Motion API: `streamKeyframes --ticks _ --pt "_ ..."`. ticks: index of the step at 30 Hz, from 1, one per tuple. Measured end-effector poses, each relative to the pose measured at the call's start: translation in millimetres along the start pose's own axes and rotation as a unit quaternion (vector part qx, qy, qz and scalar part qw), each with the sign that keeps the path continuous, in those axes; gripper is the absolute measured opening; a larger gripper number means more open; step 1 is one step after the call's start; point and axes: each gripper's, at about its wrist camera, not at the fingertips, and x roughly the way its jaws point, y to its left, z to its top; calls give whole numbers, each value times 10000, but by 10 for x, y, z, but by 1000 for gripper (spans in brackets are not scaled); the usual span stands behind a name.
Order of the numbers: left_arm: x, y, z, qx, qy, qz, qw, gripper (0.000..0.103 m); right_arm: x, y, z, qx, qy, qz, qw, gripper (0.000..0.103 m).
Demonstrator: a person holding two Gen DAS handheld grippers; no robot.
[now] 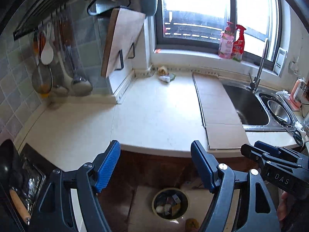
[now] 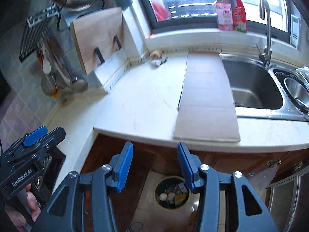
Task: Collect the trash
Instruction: 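Raise both open tools back up to the counter corner trash, then grasp the white dropper bottle with the left tool while the right tool grasps the green-and-white packet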
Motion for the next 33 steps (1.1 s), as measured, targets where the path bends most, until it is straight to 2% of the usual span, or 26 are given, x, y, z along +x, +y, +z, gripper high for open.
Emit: streamKeyframes --ticks 4,9,17,24,29,33 --pt "-200 -75 342 258 -341 14 9991 82 -222 -17 333 -13 -280 -38 9996 48" --pt "-237 -227 747 511 -556 11 9971 82 -379 -14 728 -55 -503 -56 9987 48" --pt "49 -318 1374 603 -652 63 9960 88 -230 -123 1526 -108 -659 -31 9978 51" --pt "829 -296 2057 387 -389 296 9981 88 359 -450 2382 -88 -491 317 9983 54" --pt "1689 -302 2492 171 139 435 9988 88 1041 -647 2947 -215 -104 399 9989 54" --pt "2445 -312 2690 -30 590 418 9974 88 1659 -759 3283 -357 193 468 9981 54"
